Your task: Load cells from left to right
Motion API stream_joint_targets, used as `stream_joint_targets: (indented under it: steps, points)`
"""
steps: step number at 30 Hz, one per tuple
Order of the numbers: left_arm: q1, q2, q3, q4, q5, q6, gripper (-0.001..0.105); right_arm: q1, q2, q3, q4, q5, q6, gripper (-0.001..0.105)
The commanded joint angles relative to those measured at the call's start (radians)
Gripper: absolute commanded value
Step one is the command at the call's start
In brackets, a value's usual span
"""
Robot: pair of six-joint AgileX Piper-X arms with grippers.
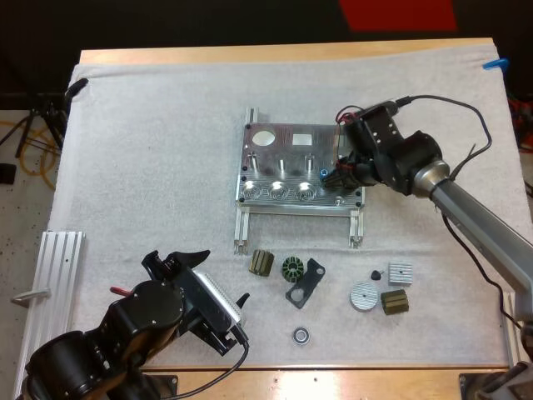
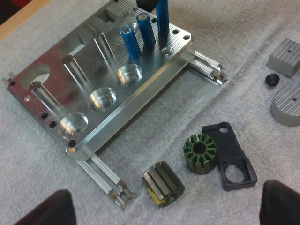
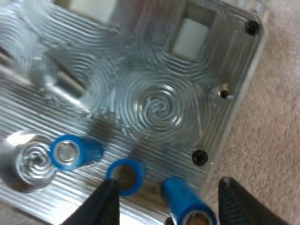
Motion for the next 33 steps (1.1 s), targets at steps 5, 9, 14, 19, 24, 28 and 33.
stream_joint_targets:
  steps: [5,9,14,19,24,28,33]
  points:
    - [0.0,-0.005,-0.004,-0.01,-0.021,-0.012,0.078,0.0,-0.023,0.0,-0.006,-0.023,-0.009,0.047]
    - [0.0,-0.005,-0.004,-0.01,-0.021,-0.012,0.078,0.0,-0.026,0.0,-0.006,-0.007,-0.006,0.047]
    - [0.0,-0.005,-0.004,-0.01,-0.021,-0.012,0.078,0.0,-0.044,0.0,-0.006,0.085,-0.008,0.047]
    - [0.0,0.002,-0.004,-0.01,-0.021,-0.012,0.078,0.0,-0.075,0.0,0.001,0.118,-0.008,0.047]
    - [0.0,0.004,-0.004,-0.017,-0.021,-0.012,0.078,0.003,-0.131,0.0,0.042,0.119,-0.008,0.047]
    - [0.0,0.004,-0.004,-0.048,-0.021,-0.005,0.078,0.019,-0.21,0.0,0.108,0.111,-0.008,0.047]
    - [0.013,0.004,-0.004,-0.101,-0.021,-0.005,0.078,0.052,-0.323,0.0,0.153,0.115,-0.008,0.047]
